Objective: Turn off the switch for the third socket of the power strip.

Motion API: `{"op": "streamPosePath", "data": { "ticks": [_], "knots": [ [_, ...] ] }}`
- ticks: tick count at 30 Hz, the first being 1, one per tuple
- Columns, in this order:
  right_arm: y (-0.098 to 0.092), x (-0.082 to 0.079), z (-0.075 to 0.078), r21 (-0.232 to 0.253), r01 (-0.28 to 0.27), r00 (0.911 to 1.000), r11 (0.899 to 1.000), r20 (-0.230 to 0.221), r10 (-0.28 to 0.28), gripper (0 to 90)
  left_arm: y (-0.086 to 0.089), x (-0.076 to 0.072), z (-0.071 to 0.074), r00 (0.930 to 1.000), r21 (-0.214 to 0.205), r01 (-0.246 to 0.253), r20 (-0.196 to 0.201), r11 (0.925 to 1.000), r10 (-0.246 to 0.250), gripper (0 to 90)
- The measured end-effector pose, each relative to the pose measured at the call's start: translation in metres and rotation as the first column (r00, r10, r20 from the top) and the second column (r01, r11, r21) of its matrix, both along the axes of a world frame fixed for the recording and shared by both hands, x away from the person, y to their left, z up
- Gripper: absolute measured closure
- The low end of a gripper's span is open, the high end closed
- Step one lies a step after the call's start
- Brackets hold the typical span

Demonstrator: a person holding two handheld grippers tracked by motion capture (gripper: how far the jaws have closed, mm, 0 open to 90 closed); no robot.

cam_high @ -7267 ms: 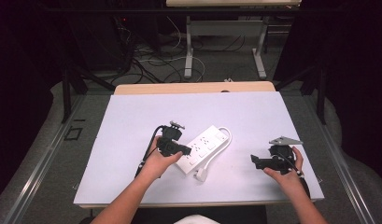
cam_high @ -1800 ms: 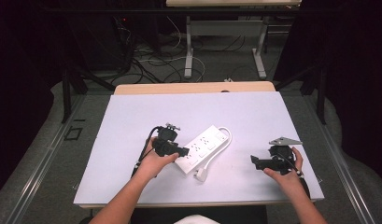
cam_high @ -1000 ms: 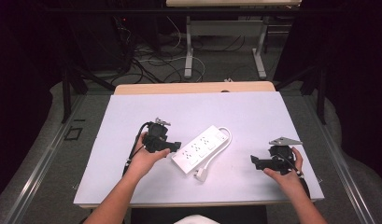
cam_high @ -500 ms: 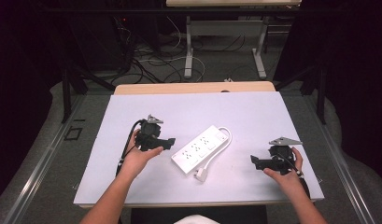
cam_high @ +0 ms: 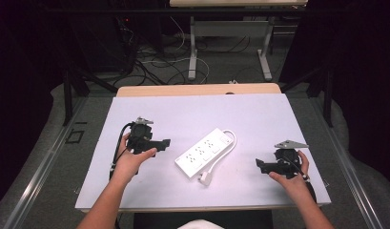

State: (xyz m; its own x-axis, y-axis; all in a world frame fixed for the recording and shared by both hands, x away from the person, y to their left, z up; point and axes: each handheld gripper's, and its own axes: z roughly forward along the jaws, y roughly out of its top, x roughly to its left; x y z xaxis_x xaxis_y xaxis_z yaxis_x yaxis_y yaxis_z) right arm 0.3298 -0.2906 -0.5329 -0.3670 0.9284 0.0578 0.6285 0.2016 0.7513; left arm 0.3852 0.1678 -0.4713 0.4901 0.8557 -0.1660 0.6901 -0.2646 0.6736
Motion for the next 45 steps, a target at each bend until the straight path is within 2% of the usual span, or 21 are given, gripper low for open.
{"op": "streamPosePath", "data": {
  "ticks": [6, 8, 19, 24, 35, 45],
  "knots": [
    [0.000, 0.000, 0.000, 0.000, -0.002, 1.0000, 1.000, 0.000, 0.002, 6.8, 0.010, -0.001, 0.001, 0.9997, -0.034, -0.024, -0.002, 0.9991, 0.024, 14.5],
    [0.000, 0.000, 0.000, -0.001, -0.004, 1.0000, 1.000, 0.003, 0.004, 6.8, 0.013, -0.002, 0.001, 0.9996, -0.034, -0.029, -0.007, 0.9990, 0.028, 10.2],
    [0.000, 0.000, 0.000, 0.002, -0.001, 1.0000, 1.000, 0.002, 0.001, 6.8, 0.027, -0.005, -0.010, 0.9991, -0.036, -0.042, 0.005, 0.9985, 0.042, 0.4],
    [0.000, 0.000, 0.000, -0.002, -0.002, 1.0000, 1.000, 0.005, 0.002, 6.8, 0.036, -0.007, -0.015, 0.9981, -0.023, -0.059, 0.015, 0.9980, 0.059, 0.4],
    [0.000, 0.000, 0.000, -0.001, 0.000, 1.0000, 1.000, 0.003, 0.000, 6.8, 0.056, -0.011, -0.027, 0.9910, -0.063, -0.132, 0.015, 0.9892, 0.133, 0.4],
    [0.000, 0.000, -0.001, -0.001, 0.000, 1.0000, 1.000, 0.003, 0.000, 6.8, 0.067, -0.015, -0.039, 0.9868, -0.055, -0.161, 0.010, 0.9854, 0.162, 0.7]
  ]
}}
